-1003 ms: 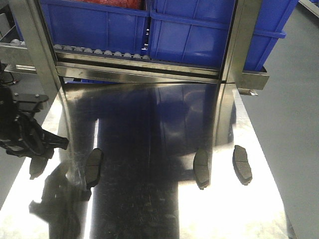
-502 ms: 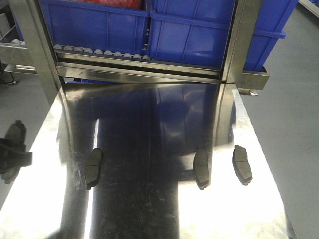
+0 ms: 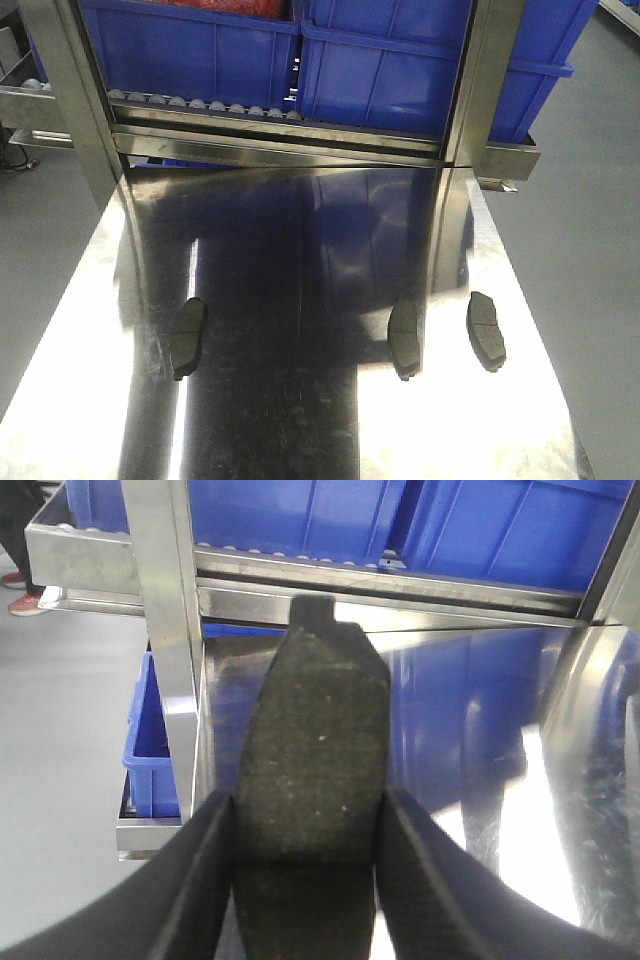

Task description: Move and align brake pads A on conveyor

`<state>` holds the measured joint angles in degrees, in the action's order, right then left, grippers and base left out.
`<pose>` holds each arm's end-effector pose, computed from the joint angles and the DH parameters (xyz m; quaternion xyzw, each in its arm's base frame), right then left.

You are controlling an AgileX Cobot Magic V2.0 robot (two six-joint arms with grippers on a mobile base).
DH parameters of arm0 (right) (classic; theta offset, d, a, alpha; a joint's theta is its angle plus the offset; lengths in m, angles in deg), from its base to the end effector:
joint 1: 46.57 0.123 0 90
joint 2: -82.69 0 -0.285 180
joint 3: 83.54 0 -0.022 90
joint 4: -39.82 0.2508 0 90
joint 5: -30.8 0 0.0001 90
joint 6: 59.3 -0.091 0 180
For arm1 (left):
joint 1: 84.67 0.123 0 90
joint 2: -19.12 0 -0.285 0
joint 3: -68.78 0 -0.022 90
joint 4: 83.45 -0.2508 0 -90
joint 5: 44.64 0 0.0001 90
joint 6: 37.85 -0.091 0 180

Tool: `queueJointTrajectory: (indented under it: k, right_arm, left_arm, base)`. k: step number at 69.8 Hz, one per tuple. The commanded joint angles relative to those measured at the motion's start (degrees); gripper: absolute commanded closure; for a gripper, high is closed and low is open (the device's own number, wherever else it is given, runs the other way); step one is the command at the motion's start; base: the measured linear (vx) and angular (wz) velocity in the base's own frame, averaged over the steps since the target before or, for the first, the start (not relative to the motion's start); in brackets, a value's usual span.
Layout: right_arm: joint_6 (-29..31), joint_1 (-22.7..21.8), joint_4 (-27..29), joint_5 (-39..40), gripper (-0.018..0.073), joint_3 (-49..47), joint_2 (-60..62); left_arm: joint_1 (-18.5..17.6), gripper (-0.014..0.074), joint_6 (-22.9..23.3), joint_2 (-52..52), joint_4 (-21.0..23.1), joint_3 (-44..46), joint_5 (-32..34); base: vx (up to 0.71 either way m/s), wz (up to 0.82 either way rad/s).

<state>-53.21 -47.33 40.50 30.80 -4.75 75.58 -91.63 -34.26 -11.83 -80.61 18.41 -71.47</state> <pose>0.0565 -0.0007 0.2046 -0.0276 0.6808 -0.0394 0.7309 0.0857 -0.0125 0.3008 0.0125 0.8095 -0.0759 0.5820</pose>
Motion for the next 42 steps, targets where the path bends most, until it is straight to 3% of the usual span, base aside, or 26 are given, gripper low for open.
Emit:
queueJointTrajectory:
  k: [1,42]
  right_arm:
    - [0.4,-0.2,-0.2,4.5,0.0569,0.3,0.8]
    - [0.4,-0.2,-0.2,4.5,0.0569,0.3,0.8]
  left_arm:
    - [-0.1,0.0603,-0.1,1.5,0.7,1.2,3.8]
    - [-0.1,0.0602,-0.1,2.0,0.8,1.2,2.6]
  base:
    - [0.0,0.0]
    - [0.0,0.0]
